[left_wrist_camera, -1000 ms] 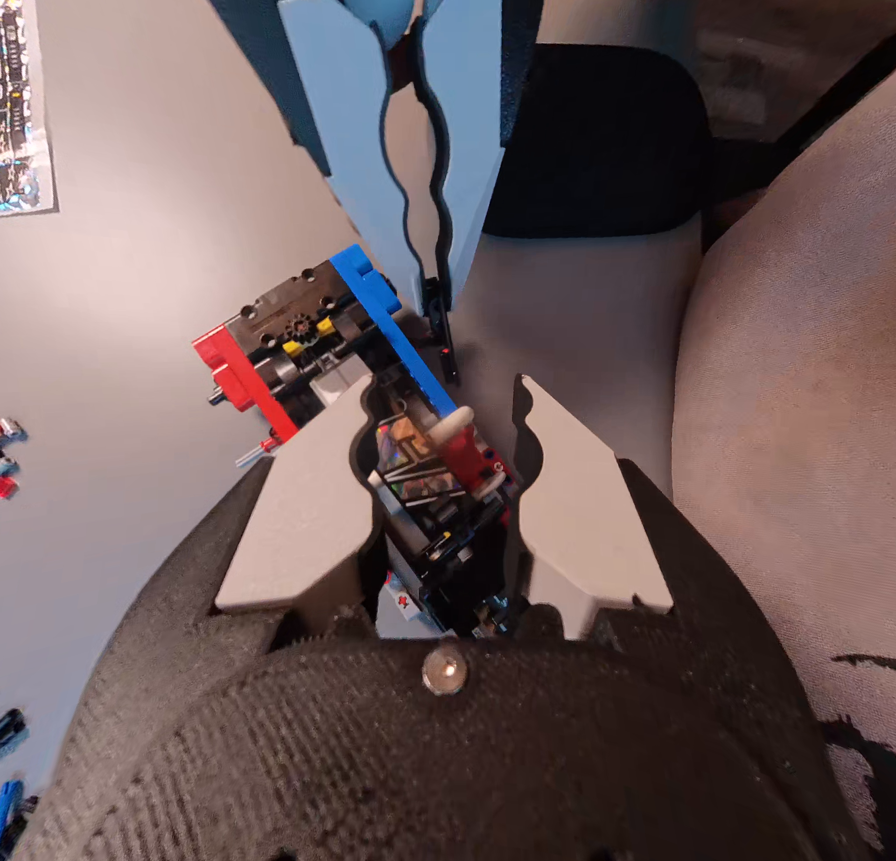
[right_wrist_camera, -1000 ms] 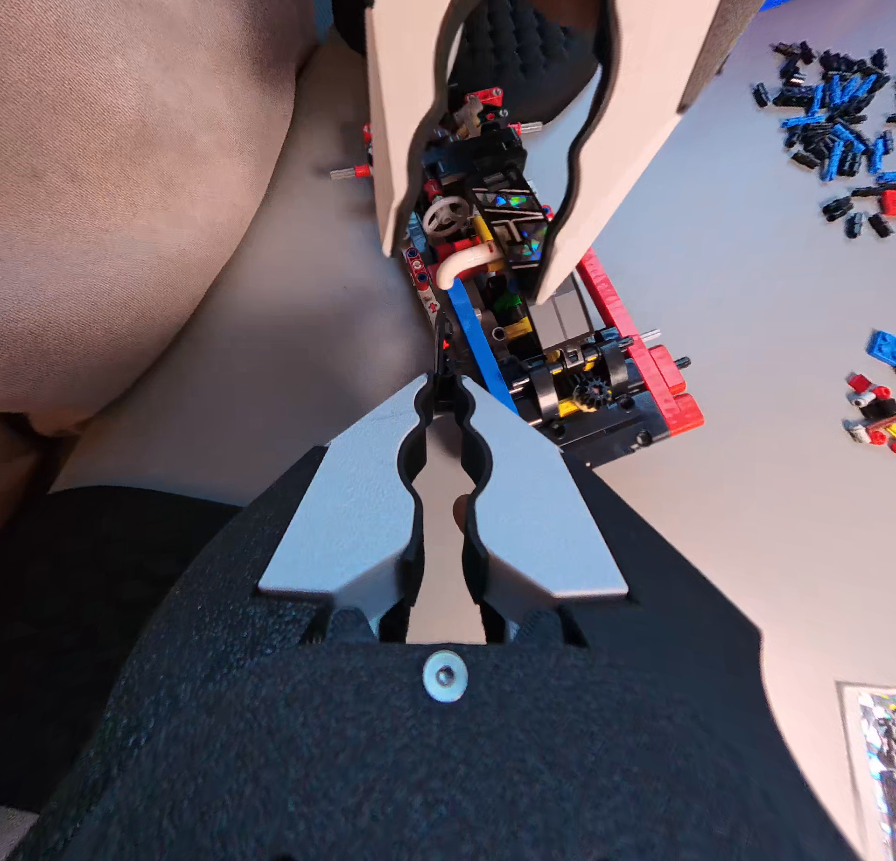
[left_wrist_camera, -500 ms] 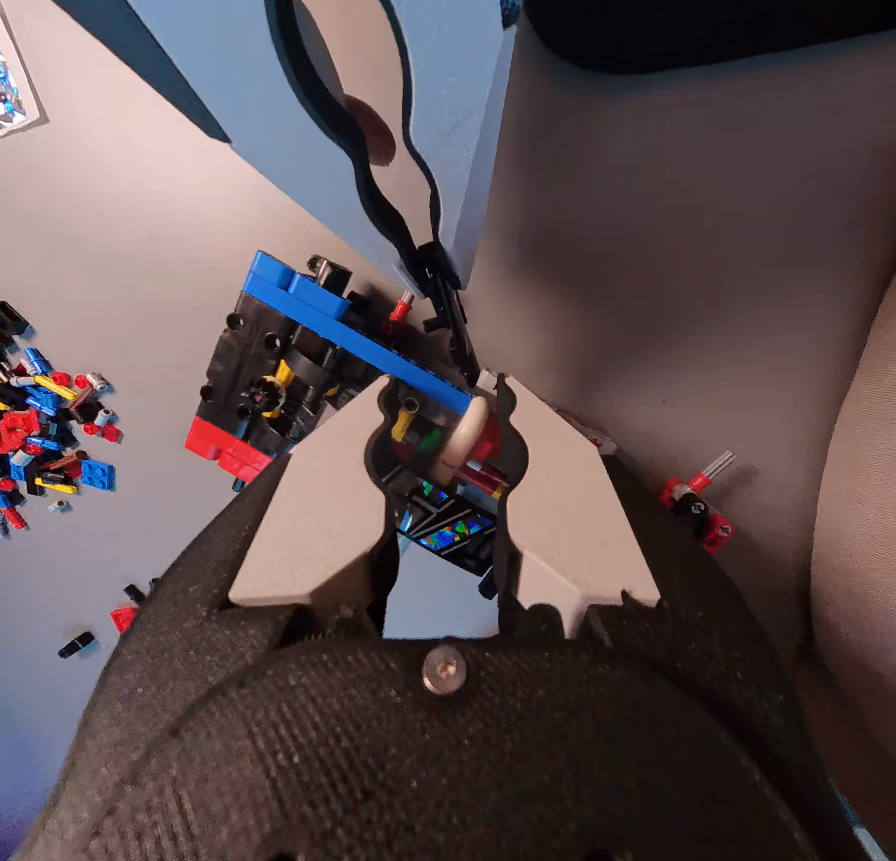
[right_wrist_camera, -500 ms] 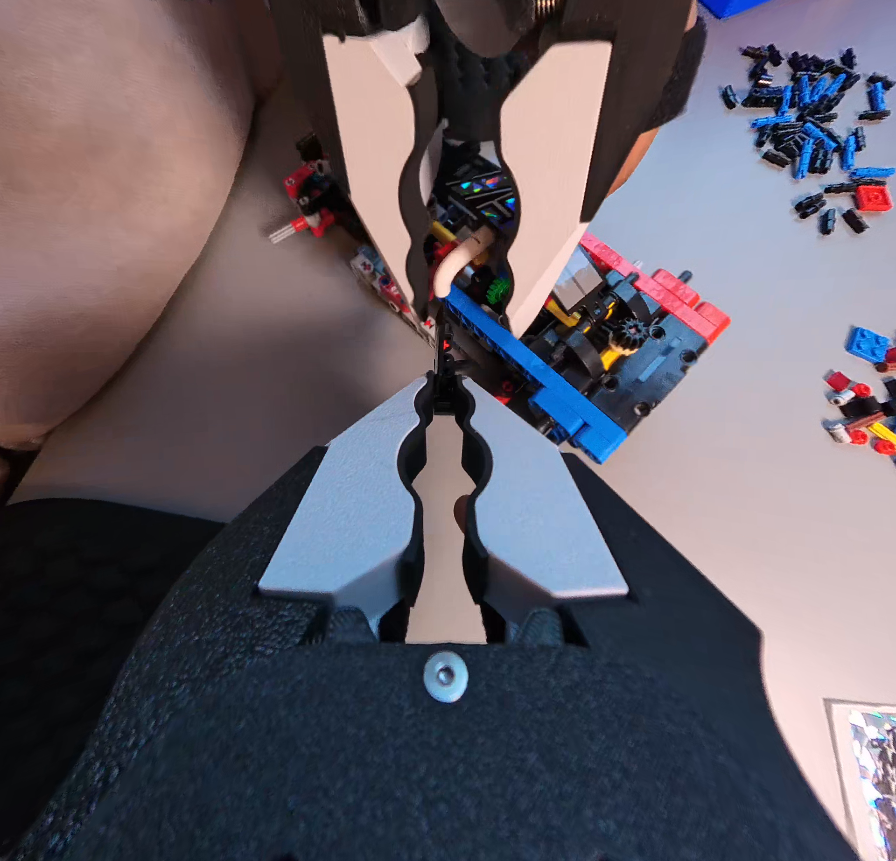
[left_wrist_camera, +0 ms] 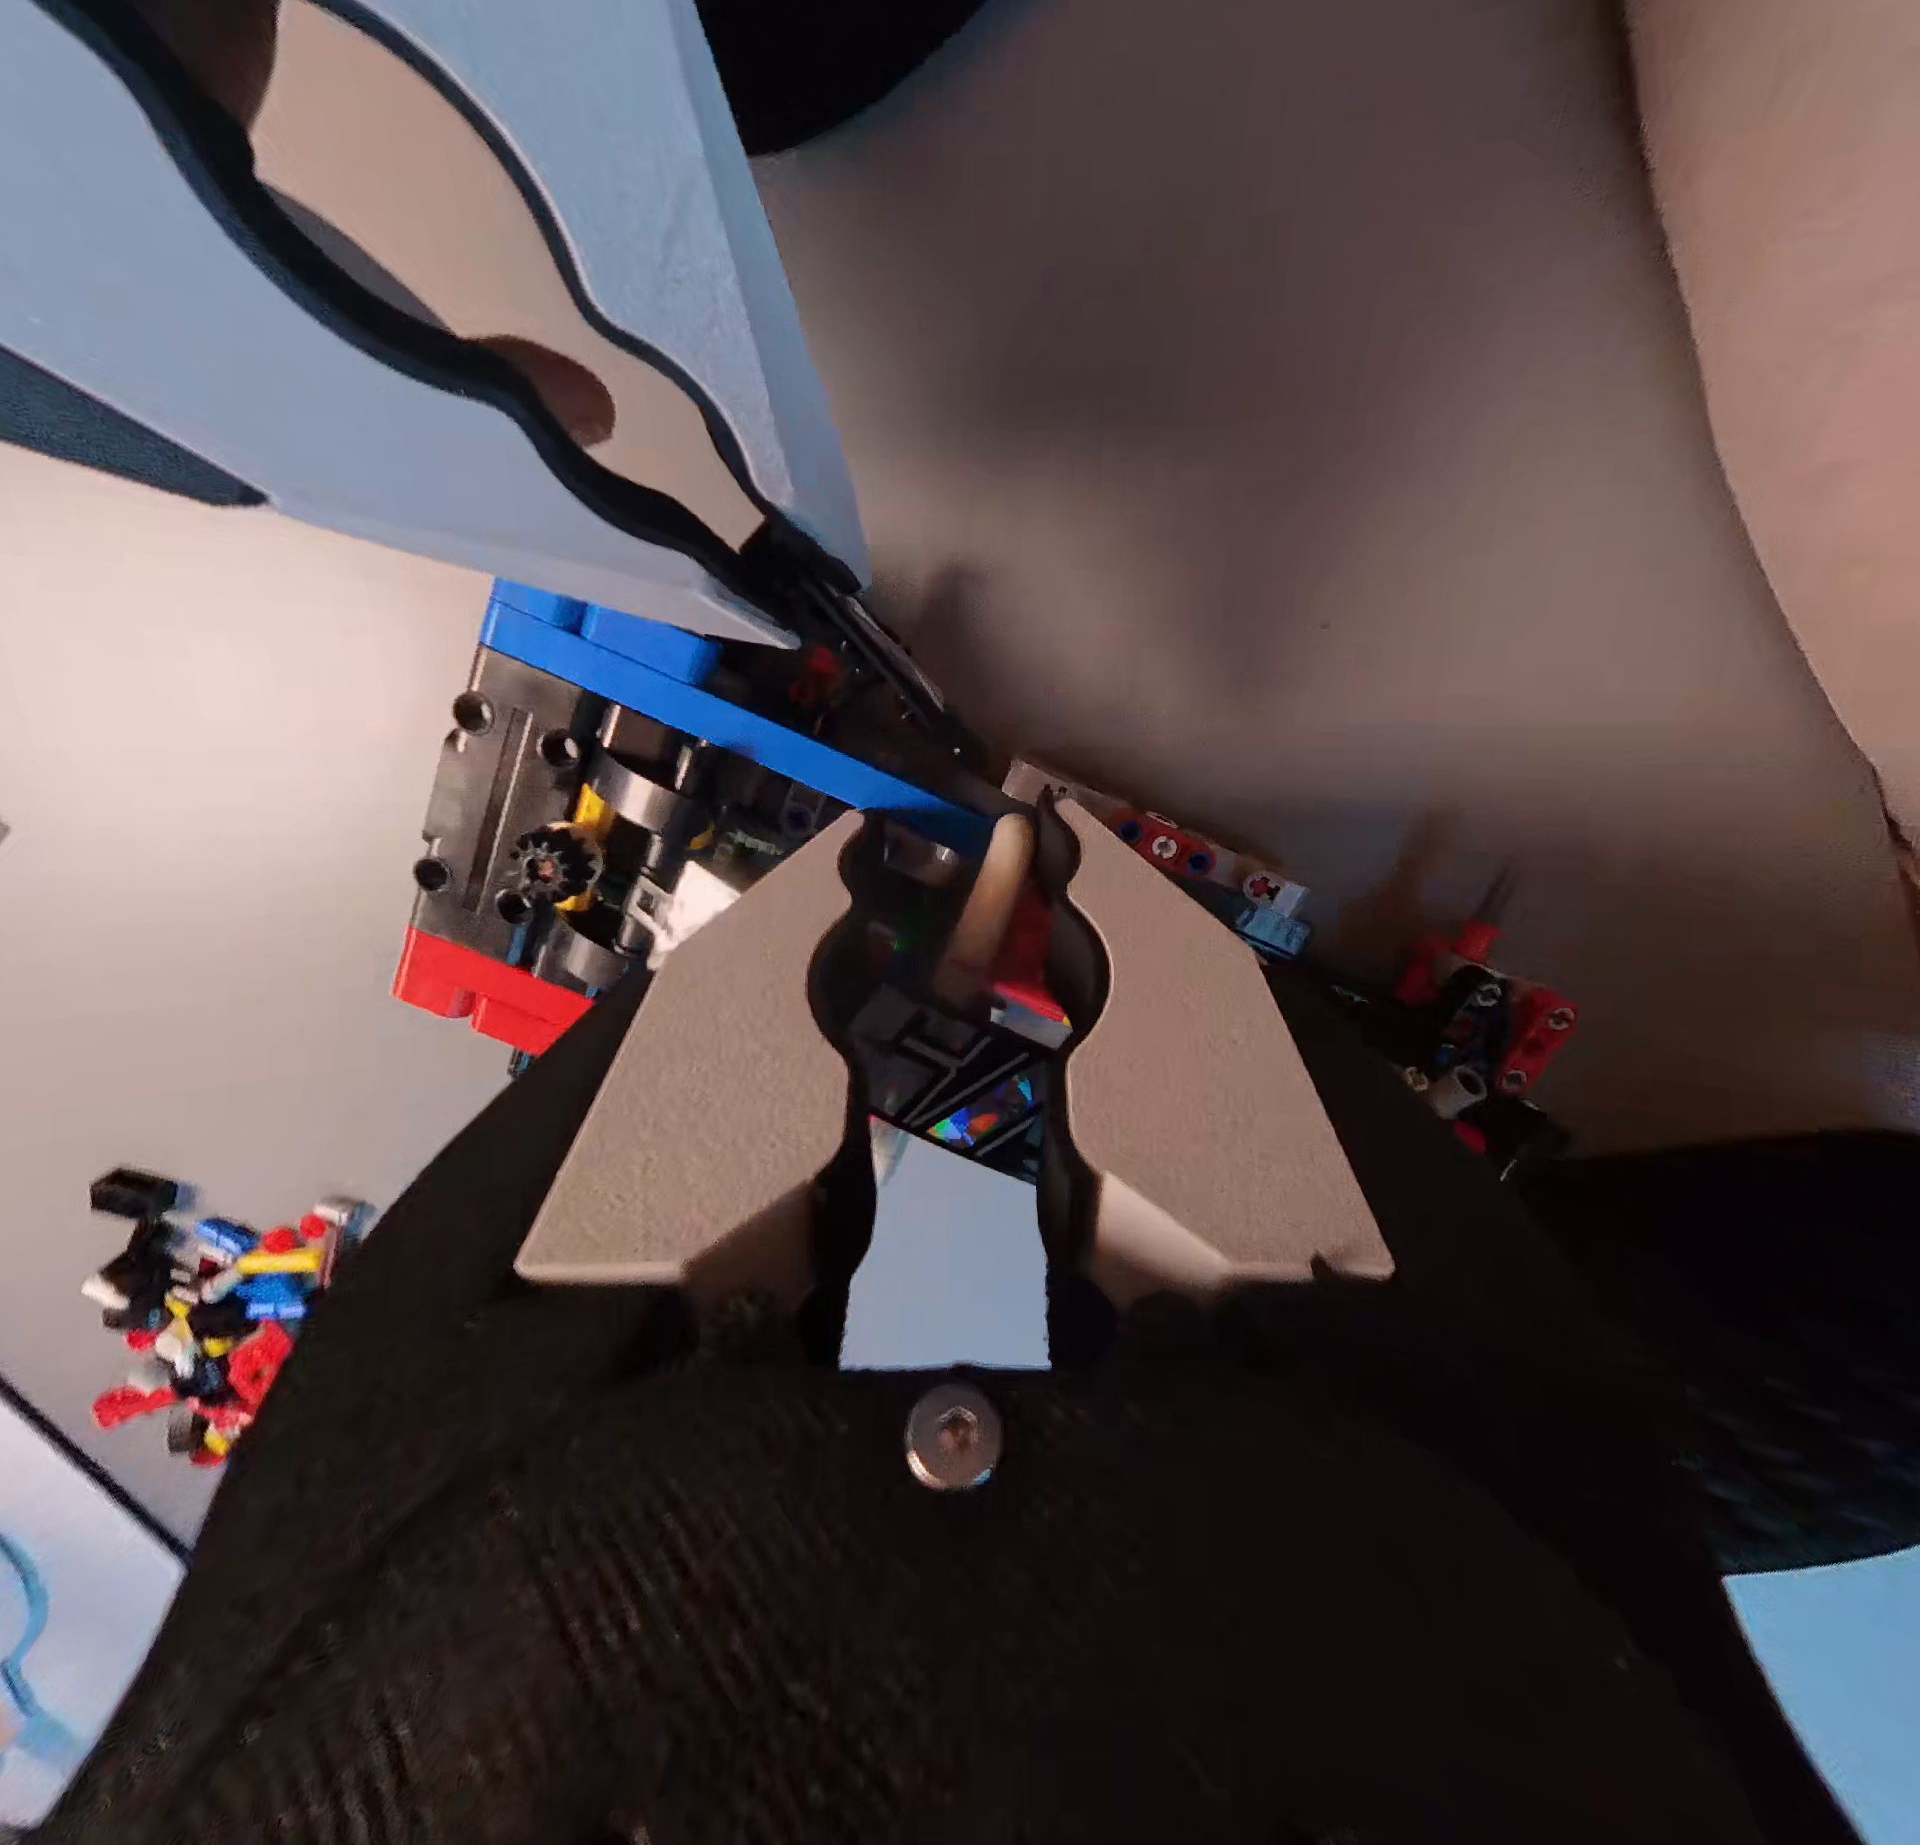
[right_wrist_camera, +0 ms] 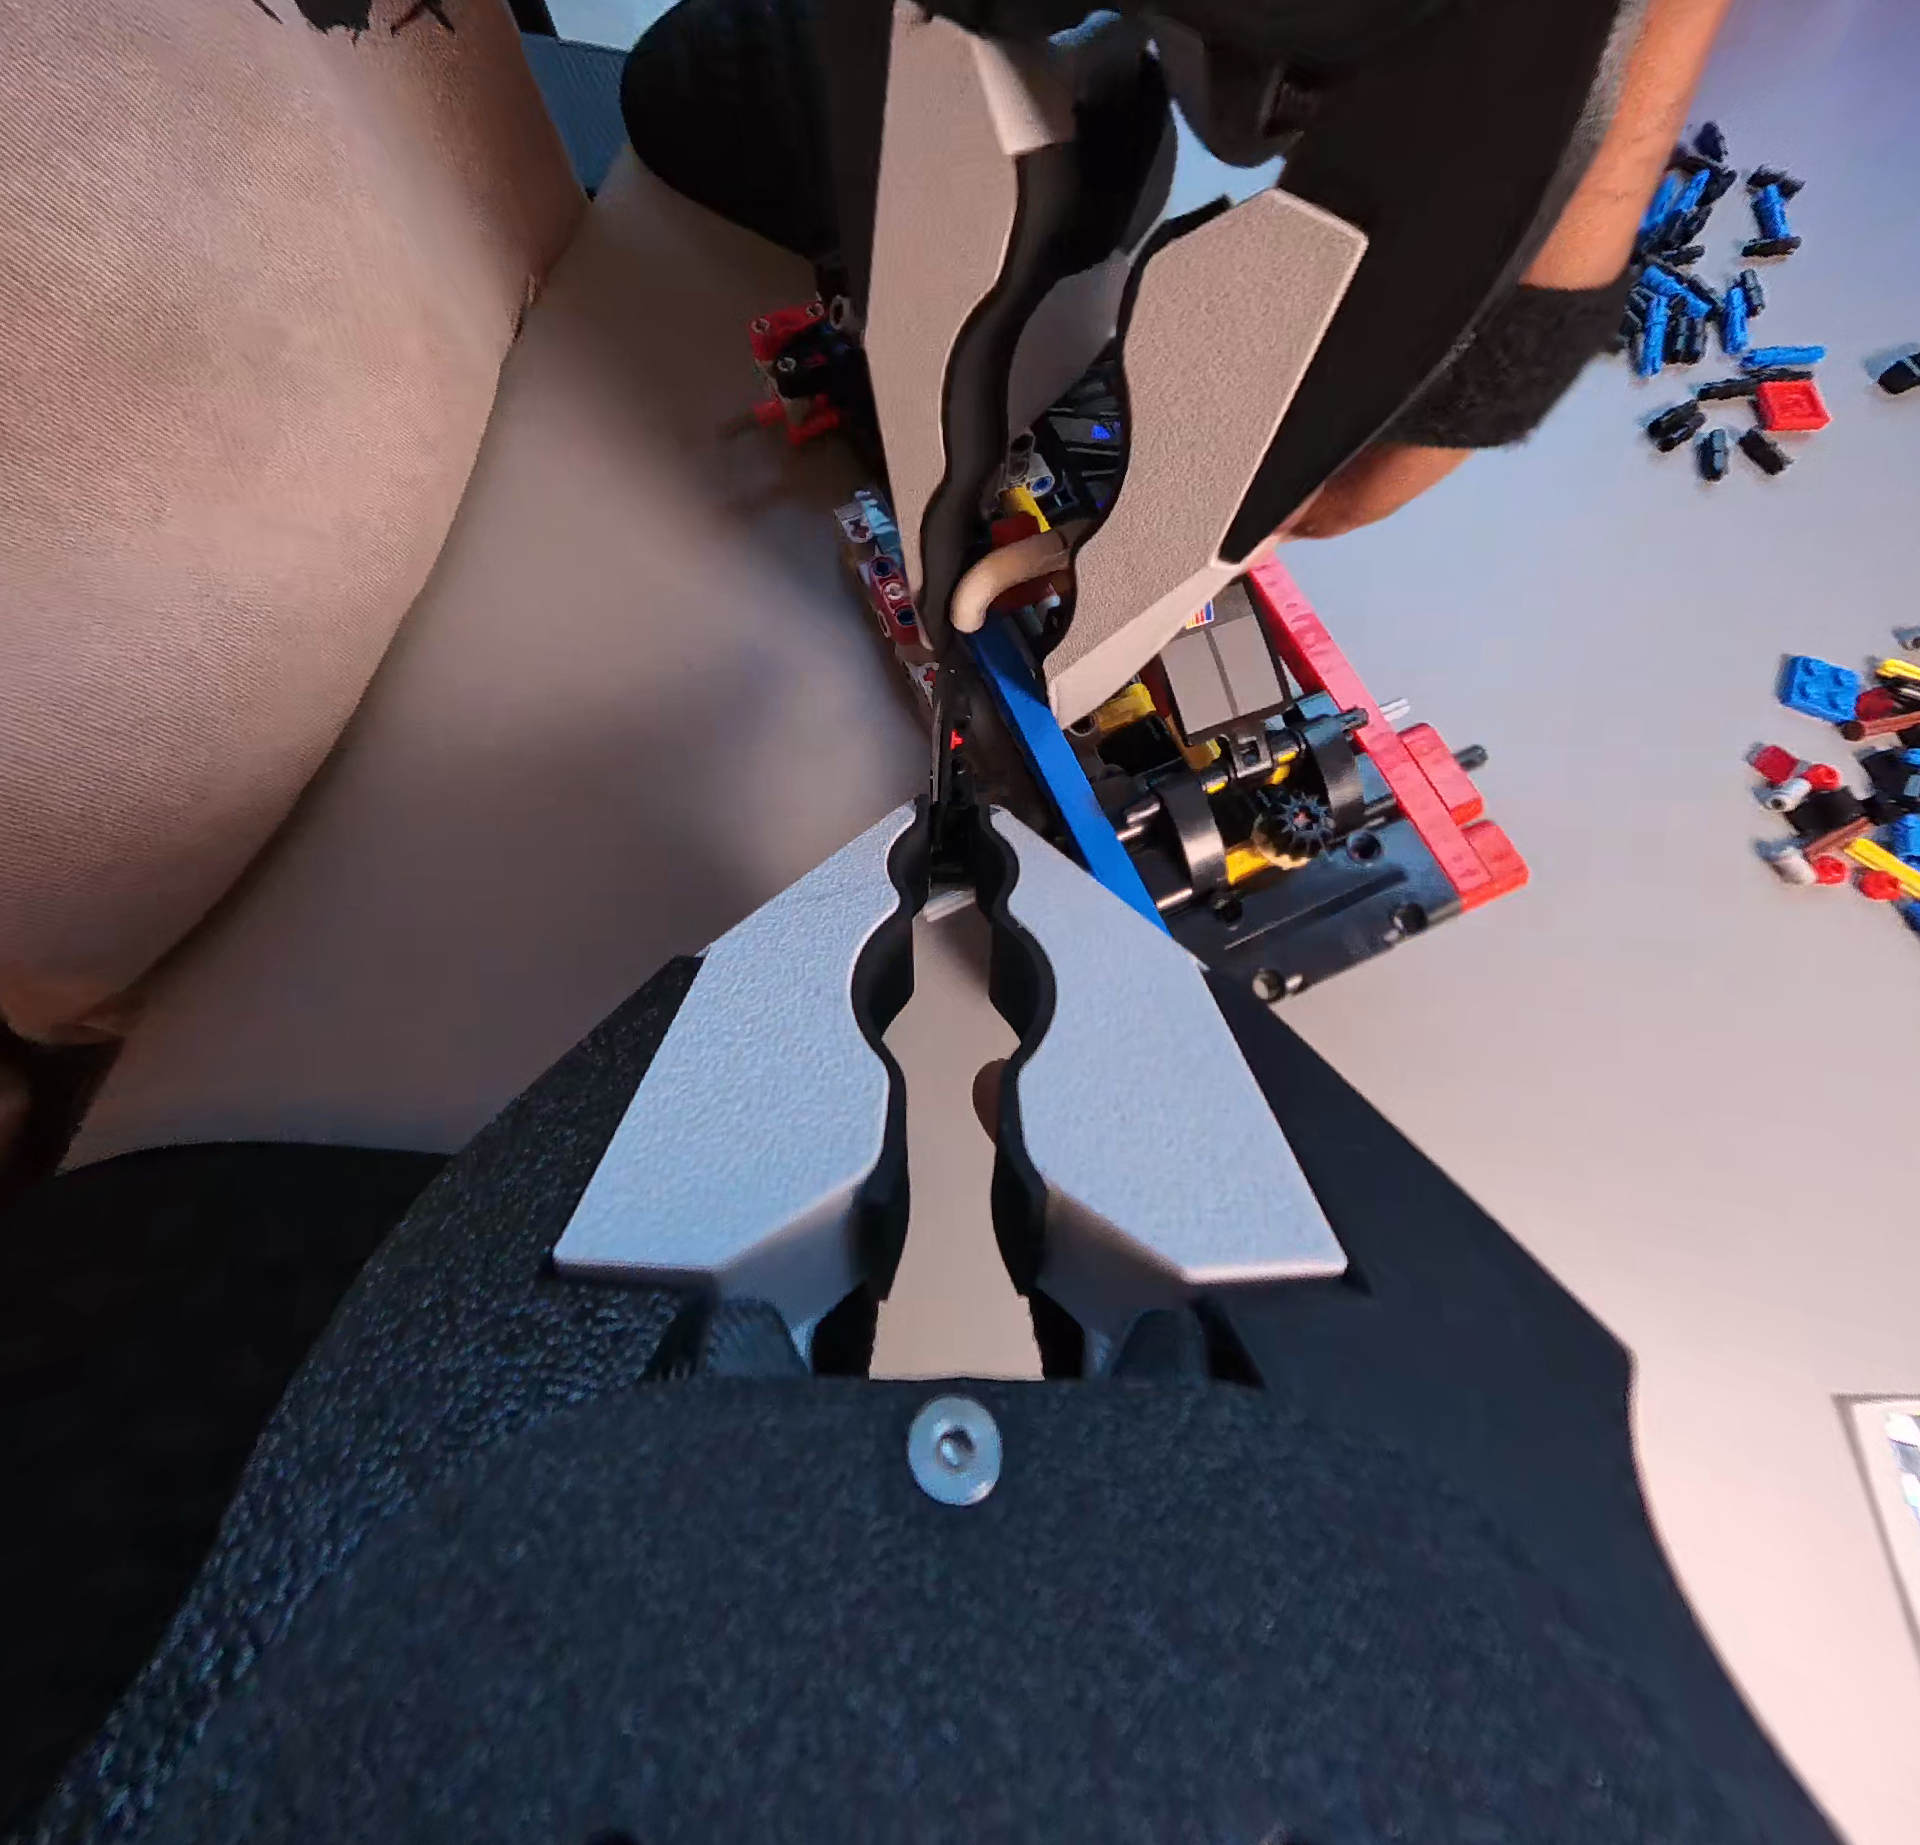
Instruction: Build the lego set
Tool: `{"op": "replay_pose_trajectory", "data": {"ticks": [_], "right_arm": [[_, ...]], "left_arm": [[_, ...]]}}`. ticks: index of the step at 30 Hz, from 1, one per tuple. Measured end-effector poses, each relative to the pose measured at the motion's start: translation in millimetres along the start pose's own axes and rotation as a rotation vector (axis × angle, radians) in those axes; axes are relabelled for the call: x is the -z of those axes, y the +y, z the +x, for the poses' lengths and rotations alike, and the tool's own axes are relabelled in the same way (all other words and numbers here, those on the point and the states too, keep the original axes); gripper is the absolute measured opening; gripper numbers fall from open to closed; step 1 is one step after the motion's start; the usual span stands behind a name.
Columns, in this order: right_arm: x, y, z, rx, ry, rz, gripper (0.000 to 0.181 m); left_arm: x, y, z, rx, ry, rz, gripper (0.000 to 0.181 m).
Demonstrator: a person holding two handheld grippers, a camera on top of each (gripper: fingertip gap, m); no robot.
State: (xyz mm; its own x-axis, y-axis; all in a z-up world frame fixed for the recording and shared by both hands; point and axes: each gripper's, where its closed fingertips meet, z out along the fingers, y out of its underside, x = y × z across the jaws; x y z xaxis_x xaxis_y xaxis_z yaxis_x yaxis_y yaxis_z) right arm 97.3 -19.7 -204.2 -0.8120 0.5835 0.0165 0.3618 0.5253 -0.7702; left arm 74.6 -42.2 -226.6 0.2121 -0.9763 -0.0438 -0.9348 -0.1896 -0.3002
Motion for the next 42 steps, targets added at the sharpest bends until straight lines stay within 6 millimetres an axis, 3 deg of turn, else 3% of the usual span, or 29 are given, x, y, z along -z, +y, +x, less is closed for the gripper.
{"op": "replay_pose_trajectory", "data": {"ticks": [3, 9, 12, 14, 18, 21, 24, 26, 32, 34, 38, 42], "right_arm": [[-5, -1, -11, -0.024, 0.021, 0.010, 0.005], [-4, 6, -20, -0.079, 0.070, 0.024, 0.005], [1, 12, -13, -0.120, 0.130, 0.027, 0.005], [7, 12, -13, -0.128, 0.148, 0.040, 0.005], [15, 16, -13, -0.128, 0.181, 0.057, 0.005], [18, 15, -10, -0.135, 0.194, 0.082, 0.005], [16, 11, -7, -0.139, 0.185, 0.098, 0.005], [15, 8, -5, -0.137, 0.183, 0.087, 0.005], [14, 2, -12, -0.135, 0.183, 0.056, 0.005], [10, -3, -14, -0.176, 0.178, 0.072, 0.005], [-3, -10, -16, -0.258, 0.280, 0.080, 0.005], [-16, -21, -21, -0.382, 0.384, 0.133, 0.005]], "left_arm": [[1, -6, 7, -0.071, 0.064, 0.061, 0.025], [-3, -7, 4, -0.079, 0.079, -0.018, 0.026], [-2, -6, -3, -0.040, -0.003, -0.075, 0.030], [8, -6, -3, -0.011, -0.076, -0.056, 0.043], [42, -7, -1, 0.326, -0.202, 0.168, 0.063], [28, 36, 11, 0.547, -0.271, 0.091, 0.091], [5, 50, 21, 0.604, -0.231, 0.079, 0.070], [2, 49, 21, 0.544, -0.191, 0.088, 0.056], [5, 61, 9, 0.201, -0.069, 0.053, 0.050], [8, 66, 1, 0.161, -0.048, 0.059, 0.049], [24, 70, -7, 0.283, -0.120, 0.109, 0.055], [49, 43, 3, 0.317, -0.282, 0.277, 0.053]]}}
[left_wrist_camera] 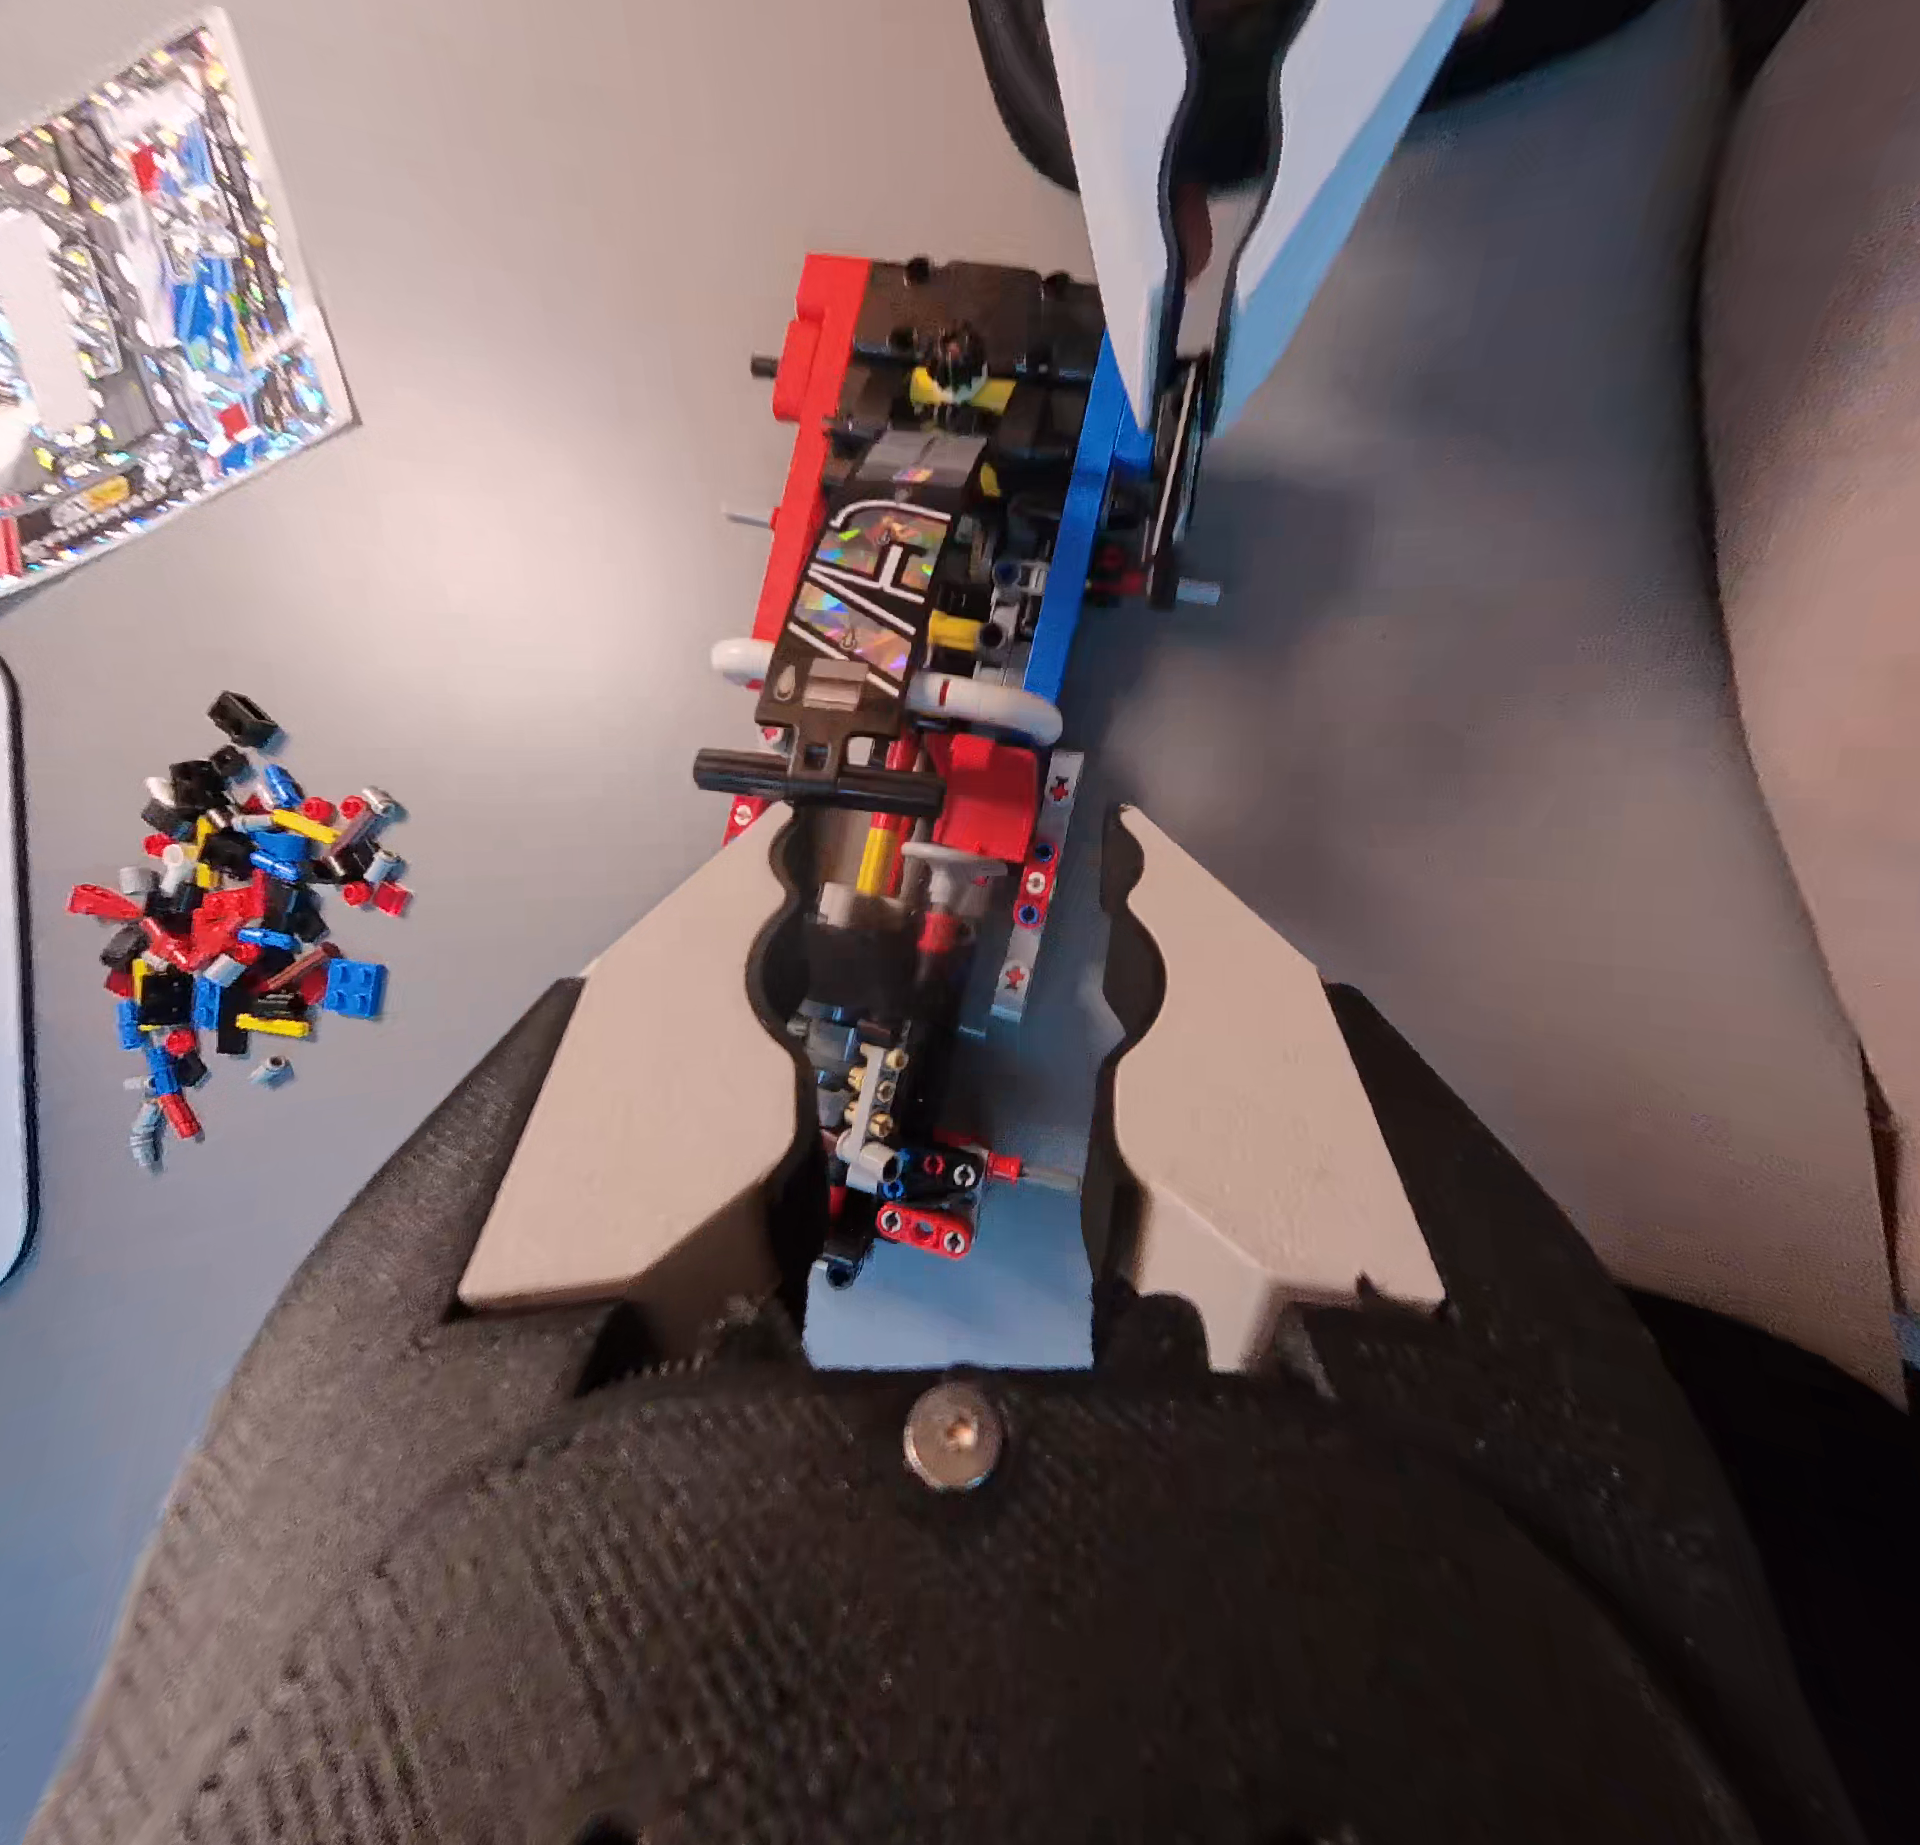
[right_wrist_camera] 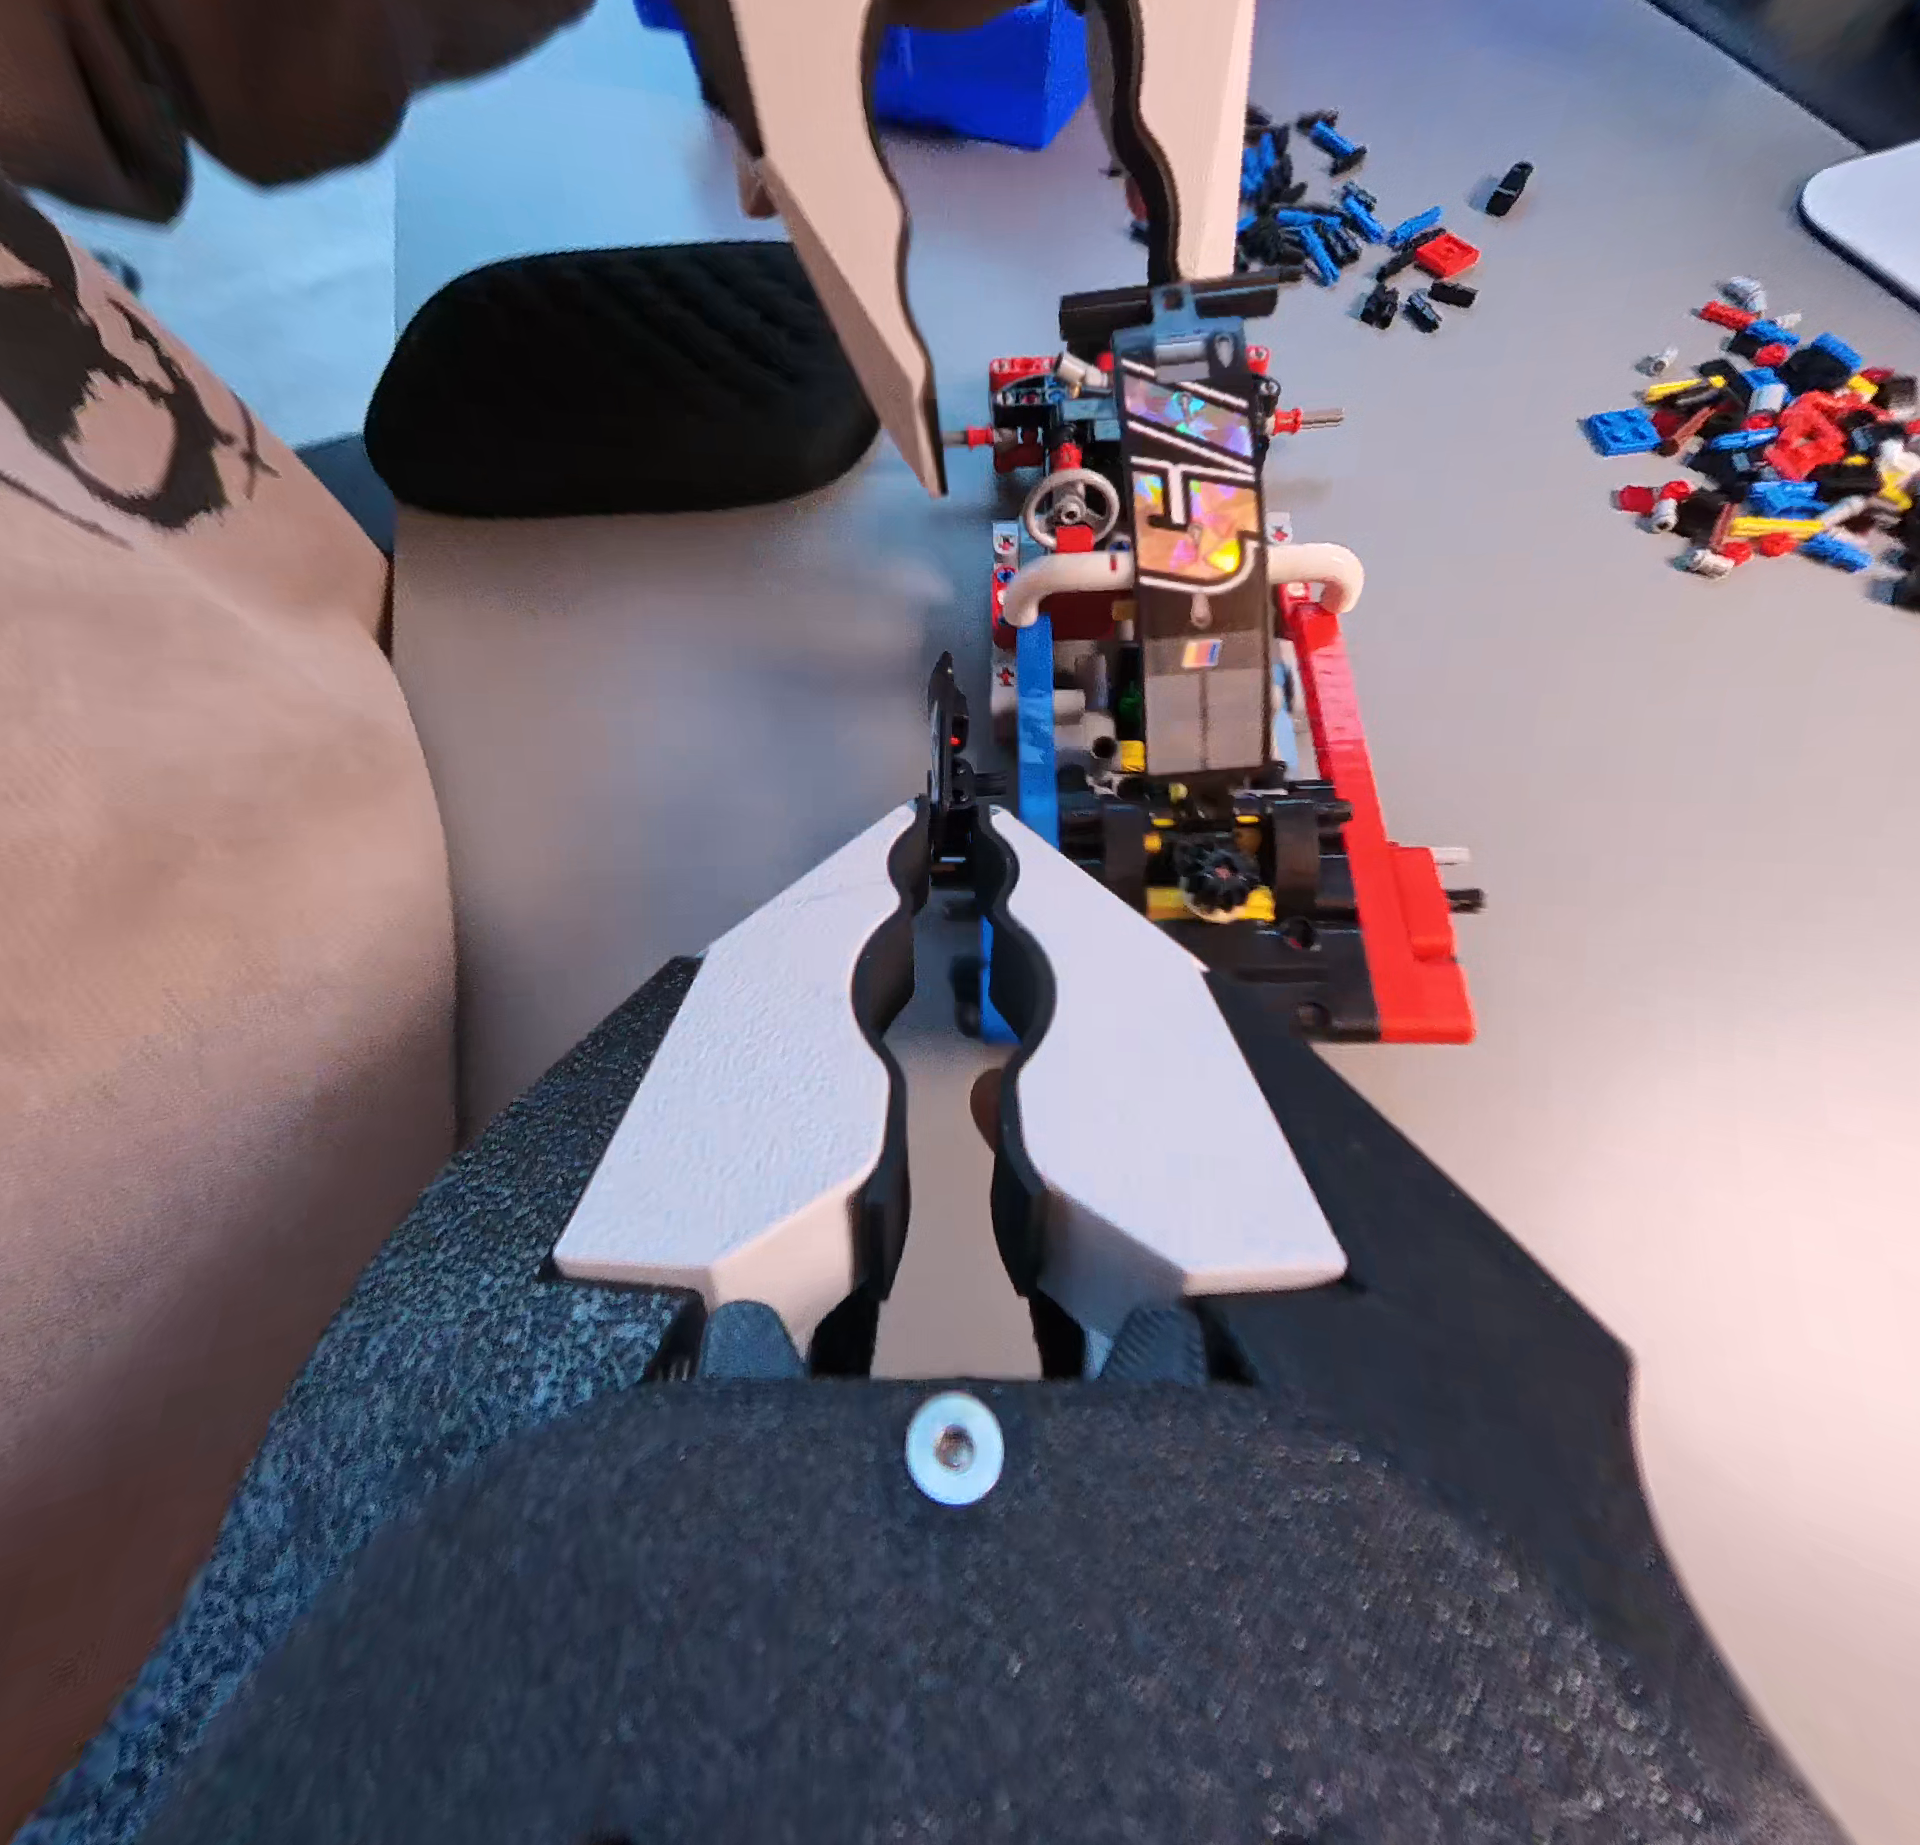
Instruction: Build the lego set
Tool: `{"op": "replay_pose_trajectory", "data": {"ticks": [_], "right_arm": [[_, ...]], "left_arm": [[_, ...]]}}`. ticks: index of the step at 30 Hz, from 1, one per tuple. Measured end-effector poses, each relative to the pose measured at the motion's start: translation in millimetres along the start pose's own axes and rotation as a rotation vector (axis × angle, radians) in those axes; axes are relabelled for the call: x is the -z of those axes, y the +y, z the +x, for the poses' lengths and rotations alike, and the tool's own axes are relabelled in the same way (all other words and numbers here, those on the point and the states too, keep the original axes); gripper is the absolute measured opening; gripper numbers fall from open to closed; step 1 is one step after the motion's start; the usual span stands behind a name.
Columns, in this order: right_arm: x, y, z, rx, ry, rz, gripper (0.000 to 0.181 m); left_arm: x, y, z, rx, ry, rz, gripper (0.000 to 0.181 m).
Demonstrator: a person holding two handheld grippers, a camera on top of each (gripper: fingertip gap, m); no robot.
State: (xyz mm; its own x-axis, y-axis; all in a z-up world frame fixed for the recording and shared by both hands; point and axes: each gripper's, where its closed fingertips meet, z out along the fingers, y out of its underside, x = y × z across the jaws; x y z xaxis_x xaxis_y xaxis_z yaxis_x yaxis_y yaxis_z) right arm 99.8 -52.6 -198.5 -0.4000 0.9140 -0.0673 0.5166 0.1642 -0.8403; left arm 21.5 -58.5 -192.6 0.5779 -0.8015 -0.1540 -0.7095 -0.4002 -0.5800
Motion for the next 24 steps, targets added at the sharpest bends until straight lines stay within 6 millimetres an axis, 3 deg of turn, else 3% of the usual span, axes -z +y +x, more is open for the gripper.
{"op": "replay_pose_trajectory", "data": {"ticks": [3, 5, 11, 19, 24], "right_arm": [[-11, -4, -7, -0.082, 0.043, 0.014, 0.005], [-15, -1, -5, -0.081, 0.094, 0.003, 0.005], [-12, 0, -4, -0.102, 0.113, 0.015, 0.005], [-6, -5, -3, -0.108, 0.113, 0.059, 0.005], [2, 0, -2, -0.114, 0.158, 0.082, 0.005]], "left_arm": [[0, -16, 17, -0.007, 0.001, 0.043, 0.045], [1, -15, 12, -0.041, -0.056, -0.007, 0.044], [4, -9, 3, 0.021, -0.009, -0.006, 0.047], [-6, -60, 9, 0.033, 0.077, 0.201, 0.050], [-17, -96, 17, -0.051, 0.128, 0.265, 0.051]]}}
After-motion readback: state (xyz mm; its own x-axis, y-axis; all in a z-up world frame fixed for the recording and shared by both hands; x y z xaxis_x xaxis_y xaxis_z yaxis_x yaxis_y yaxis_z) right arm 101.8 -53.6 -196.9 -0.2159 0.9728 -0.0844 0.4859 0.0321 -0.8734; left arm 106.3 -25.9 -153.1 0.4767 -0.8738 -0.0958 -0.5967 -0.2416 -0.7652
